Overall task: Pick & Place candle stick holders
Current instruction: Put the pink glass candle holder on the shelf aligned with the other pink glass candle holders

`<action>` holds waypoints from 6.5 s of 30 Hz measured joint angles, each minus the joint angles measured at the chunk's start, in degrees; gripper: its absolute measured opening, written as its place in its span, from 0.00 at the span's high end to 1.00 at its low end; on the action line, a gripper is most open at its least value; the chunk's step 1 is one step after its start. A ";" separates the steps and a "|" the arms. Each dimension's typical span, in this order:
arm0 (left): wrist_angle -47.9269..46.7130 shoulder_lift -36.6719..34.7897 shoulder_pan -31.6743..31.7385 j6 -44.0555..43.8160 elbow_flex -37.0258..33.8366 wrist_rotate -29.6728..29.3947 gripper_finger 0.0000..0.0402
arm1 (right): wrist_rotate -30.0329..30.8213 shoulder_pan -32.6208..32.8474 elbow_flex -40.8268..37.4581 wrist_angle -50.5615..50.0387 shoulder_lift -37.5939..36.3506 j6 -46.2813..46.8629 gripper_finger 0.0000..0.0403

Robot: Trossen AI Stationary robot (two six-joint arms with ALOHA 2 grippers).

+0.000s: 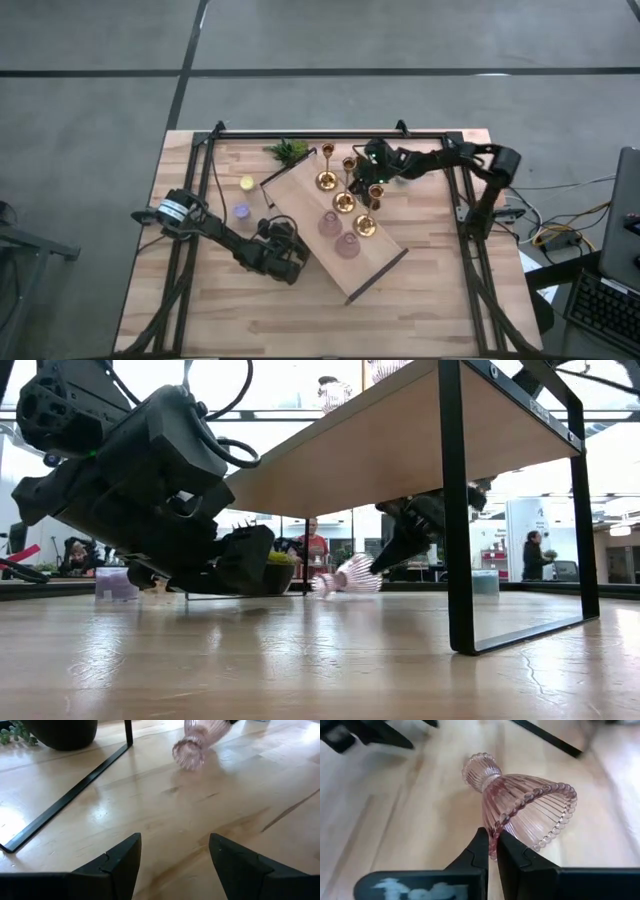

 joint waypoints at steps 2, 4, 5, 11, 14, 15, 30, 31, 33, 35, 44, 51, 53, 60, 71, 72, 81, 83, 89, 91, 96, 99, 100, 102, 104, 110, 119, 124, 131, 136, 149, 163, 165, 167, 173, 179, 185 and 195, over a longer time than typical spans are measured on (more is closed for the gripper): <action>-0.03 0.01 -0.09 0.02 0.00 0.02 0.41 | 3.36 -0.34 -0.91 -4.00 -3.41 -1.10 0.98; -0.03 0.01 -0.09 0.04 0.00 0.01 0.41 | 6.09 -0.39 -1.83 -6.94 -6.49 -1.59 0.98; -0.07 0.00 -0.06 0.04 0.00 -0.01 0.41 | 7.49 -0.37 -2.17 -8.76 -8.12 -1.77 0.98; -0.09 0.02 -0.05 0.17 0.00 -0.13 0.41 | 16.45 -0.33 -3.45 -17.71 -18.42 -1.15 0.98; -0.08 0.01 -0.05 0.39 0.00 -0.15 0.41 | 19.23 -0.29 -4.46 -20.69 -24.05 0.20 0.98; -0.07 0.00 -0.05 0.39 0.00 -0.15 0.41 | 20.23 -0.25 -4.75 -21.97 -25.96 0.58 0.98; -0.07 0.00 -0.07 0.46 0.00 0.97 0.41 | 36.68 2.32 -5.09 -42.82 -51.57 6.30 0.98; -0.07 0.02 -0.07 0.46 0.00 1.66 0.41 | 37.36 2.89 -4.80 -44.19 -52.82 6.68 0.98; -0.08 0.00 -0.15 0.46 0.00 2.68 0.41 | 38.83 4.38 -4.48 -46.48 -55.26 7.24 0.98; -0.08 0.00 -0.35 0.46 0.00 3.21 0.41 | 40.21 6.17 -4.09 -48.24 -57.33 7.96 0.98; -0.09 0.00 -0.49 0.61 0.00 2.67 0.41 | 47.37 15.35 4.72 -62.77 -59.09 17.33 0.98; -0.09 0.00 -0.49 0.92 0.00 2.60 0.41 | 51.07 23.32 13.86 -78.28 -54.24 27.09 0.98; -0.09 0.01 -0.49 0.92 0.00 2.59 0.41 | 50.25 25.77 16.87 -82.44 -51.93 30.03 0.98; -0.09 0.00 -0.49 1.47 0.00 2.58 0.41 | 42.98 34.18 27.27 -96.92 -41.40 38.57 0.98; -0.16 0.01 -0.51 1.70 -0.09 2.59 0.41 | 36.45 50.08 39.84 -98.14 -26.84 45.45 0.97; -0.16 0.02 -0.51 1.70 -0.09 2.60 0.41 | 36.45 51.13 40.83 -97.95 -26.12 45.98 0.97; -0.12 0.00 -0.62 1.70 -0.09 2.60 0.41 | 38.68 59.36 46.72 -98.23 -20.30 48.52 0.97; -0.09 0.00 -0.60 1.64 -0.09 2.60 0.41 | 39.92 61.12 47.49 -97.93 -18.90 47.15 0.97; -0.10 0.01 -0.60 1.58 -0.09 2.60 0.41 | 44.36 64.66 50.32 -98.16 -14.30 40.67 0.97; -0.09 0.01 -0.60 1.57 -0.09 2.59 0.41 | 45.29 64.69 51.70 -98.14 -12.98 40.12 0.97; -0.09 0.02 -0.60 1.53 -0.09 2.36 0.41 | 46.37 64.78 54.38 -98.12 -10.33 39.26 0.97; -0.09 0.01 -0.58 1.49 -0.09 2.29 0.41 | 46.44 64.78 56.04 -98.15 -9.08 39.37 0.97; -0.09 0.00 -0.58 1.49 -0.09 2.29 0.41 | 46.68 64.76 56.64 -98.10 -8.62 39.30 0.97; -0.09 0.02 -0.58 1.49 -0.09 2.27 0.41 | 47.28 64.78 57.65 -98.12 -7.78 39.14 0.97; -0.09 0.02 -0.58 1.47 -0.09 2.26 0.41 | 46.94 64.76 58.81 -98.14 -6.98 39.14 0.97; -0.09 0.00 -0.58 0.92 -0.09 2.27 0.41 | 45.89 64.78 61.88 -98.13 -5.41 37.82 0.97; -0.09 0.01 -0.58 1.09 -0.11 2.29 0.41 | 45.26 64.78 64.69 -98.16 -5.04 36.30 0.97; -0.09 0.00 -0.58 1.40 -0.11 2.29 0.41 | 45.21 64.78 66.00 -98.08 -5.08 35.21 0.97; -0.09 0.00 -0.58 1.38 -0.11 2.32 0.41 | 45.21 64.78 66.18 -98.12 -5.08 34.79 0.97; -0.09 0.00 -0.58 1.36 -0.11 2.32 0.41 | 45.21 64.78 66.45 -98.13 -5.08 33.74 0.97; -0.09 0.00 -0.58 1.38 -0.11 2.14 0.41 | 47.30 64.76 67.06 -95.87 -5.15 26.10 0.97; -1.15 -7.59 -7.15 10.23 -0.20 7.51 0.41 | 49.90 64.73 67.03 -85.67 -1.16 14.62 0.97; -1.14 -9.90 -9.58 13.40 -0.20 9.45 0.41 | 49.98 64.73 67.01 -85.48 0.23 13.73 0.97; -1.70 -12.35 -12.16 16.09 -0.20 10.61 0.41 | 49.98 64.76 66.99 -85.42 1.41 12.67 0.97; -2.17 -19.46 -19.53 18.58 -0.20 10.19 0.41 | 49.82 64.76 67.06 -83.57 3.97 11.07 0.97; 3.32 -24.88 -24.42 19.86 -0.20 7.11 0.41 | 50.15 64.76 67.06 -79.84 5.57 7.55 0.97; 13.22 -26.38 -25.76 25.64 -0.12 7.20 0.41 | 51.32 65.02 67.06 -75.77 6.20 2.86 0.97; 26.22 -26.36 -24.58 35.45 0.35 11.41 0.41 | 51.34 65.00 67.04 -73.62 7.29 -0.05 0.97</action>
